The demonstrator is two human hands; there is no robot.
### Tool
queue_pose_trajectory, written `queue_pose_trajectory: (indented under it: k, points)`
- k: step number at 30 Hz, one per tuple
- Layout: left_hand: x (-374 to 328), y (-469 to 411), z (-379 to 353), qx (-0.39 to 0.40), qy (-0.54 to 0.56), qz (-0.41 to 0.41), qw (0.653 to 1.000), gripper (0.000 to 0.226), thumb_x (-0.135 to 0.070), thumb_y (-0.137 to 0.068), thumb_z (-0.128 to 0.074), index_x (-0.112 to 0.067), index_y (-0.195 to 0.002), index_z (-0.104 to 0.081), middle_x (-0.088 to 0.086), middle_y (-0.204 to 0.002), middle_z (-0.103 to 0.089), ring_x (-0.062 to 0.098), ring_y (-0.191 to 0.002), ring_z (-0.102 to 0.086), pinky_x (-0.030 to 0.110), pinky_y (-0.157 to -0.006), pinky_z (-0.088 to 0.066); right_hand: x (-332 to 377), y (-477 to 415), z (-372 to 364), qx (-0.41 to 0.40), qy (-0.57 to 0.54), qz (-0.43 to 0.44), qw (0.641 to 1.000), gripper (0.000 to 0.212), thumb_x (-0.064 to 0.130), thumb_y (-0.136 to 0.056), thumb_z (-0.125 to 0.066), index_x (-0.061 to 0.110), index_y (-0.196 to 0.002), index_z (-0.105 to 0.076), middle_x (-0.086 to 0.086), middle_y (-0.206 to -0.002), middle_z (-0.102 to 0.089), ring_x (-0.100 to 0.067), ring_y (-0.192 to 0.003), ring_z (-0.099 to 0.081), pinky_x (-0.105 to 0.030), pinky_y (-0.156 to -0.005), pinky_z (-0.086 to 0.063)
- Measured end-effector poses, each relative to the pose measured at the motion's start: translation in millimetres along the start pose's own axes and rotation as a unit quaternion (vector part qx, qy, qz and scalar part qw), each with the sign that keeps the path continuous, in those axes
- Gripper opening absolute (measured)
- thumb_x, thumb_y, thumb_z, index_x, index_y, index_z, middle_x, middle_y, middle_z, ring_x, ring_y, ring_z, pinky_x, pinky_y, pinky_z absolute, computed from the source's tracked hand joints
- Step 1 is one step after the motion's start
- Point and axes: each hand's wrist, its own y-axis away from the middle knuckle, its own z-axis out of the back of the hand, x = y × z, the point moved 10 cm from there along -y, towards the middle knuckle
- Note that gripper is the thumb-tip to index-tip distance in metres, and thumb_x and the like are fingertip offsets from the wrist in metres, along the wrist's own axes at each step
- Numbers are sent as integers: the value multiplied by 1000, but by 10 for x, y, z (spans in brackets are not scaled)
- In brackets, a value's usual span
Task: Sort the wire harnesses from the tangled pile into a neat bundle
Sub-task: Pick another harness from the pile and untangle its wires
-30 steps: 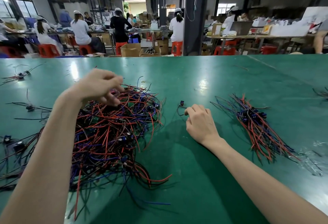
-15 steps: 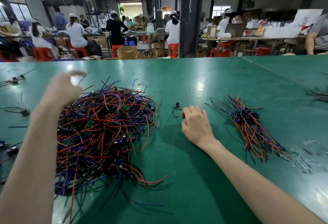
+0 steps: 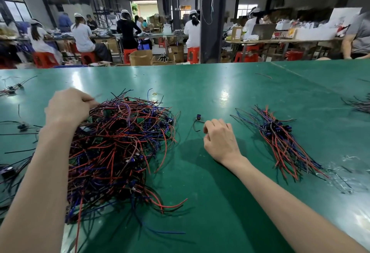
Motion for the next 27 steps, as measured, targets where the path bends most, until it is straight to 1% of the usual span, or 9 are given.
queue_pose_trajectory:
  k: [3,7,8,13,17,19,21,24,27]
  points:
    - [-20,-60,208,-51,15,1,999,14,-22,-88,-66,-12,-94,-74,16,-99,-69,33,-85,-57,39,-77,-47,0,1,11,-3,-5,-2,1000,12,9,-85,-46,10,-92,-55,-5,-94,-57,-24,-93,-46,-34,-84,-33]
    - [65,33,-272,143,-77,21,987,32,-16,-86,-67,-6,-116,-65,20,-113,-65,35,-102,-58,39,-90,-48,-5,7,14,-3,-8,-1,1000,13,9,-85,-46,11,-93,-56,-5,-94,-57,-24,-93,-46,-34,-85,-33]
    - [96,68,-318,149,-79,31,985,32,-14,-85,-68,-7,-116,-65,20,-113,-65,35,-102,-59,39,-90,-48,-9,7,15,-4,-8,-1,1000,13,9,-85,-46,11,-93,-56,-5,-94,-57,-24,-92,-46,-34,-85,-33]
    - [89,36,34,4,33,50,998,23,-24,-74,-80,-13,-93,-74,13,-94,-69,32,-91,-60,38,-81,-48,-16,11,20,-6,-8,-1,1000,14,9,-85,-45,11,-93,-56,-5,-95,-57,-23,-93,-46,-34,-83,-32]
    - [-70,57,88,20,155,7,988,23,-23,-74,-80,-15,-96,-74,7,-92,-69,13,-72,-56,35,-86,-46,-18,10,30,-9,-14,-3,1000,14,8,-84,-45,10,-92,-56,-5,-94,-58,-24,-92,-47,-34,-84,-33]
    - [-161,52,255,-56,178,-37,982,24,-12,-81,-72,-11,-105,-72,12,-98,-70,1,-59,-51,22,-85,-49,-16,12,41,-11,-16,-4,1000,13,8,-84,-46,10,-92,-56,-5,-94,-57,-24,-93,-47,-34,-84,-33]
    - [-229,70,445,-140,181,-63,971,32,-4,-83,-67,-7,-115,-66,15,-111,-65,0,-68,-56,8,-82,-45,-11,18,53,-14,-20,-3,1000,13,7,-84,-46,10,-92,-57,-5,-93,-57,-24,-92,-47,-34,-83,-33]
    - [-324,81,537,-172,202,-92,960,56,1,-81,-69,-7,-133,-50,15,-133,-44,27,-105,-58,38,-99,-47,-8,19,74,-18,-26,-4,999,13,7,-85,-46,10,-92,-57,-5,-93,-58,-24,-91,-46,-33,-82,-31]
    - [-506,154,583,-174,200,-145,953,72,4,-81,-67,-9,-144,-35,8,-136,-33,33,-120,-49,42,-103,-45,1,17,90,-24,-30,-3,999,13,6,-85,-47,10,-92,-57,-6,-93,-58,-24,-91,-47,-34,-82,-31]
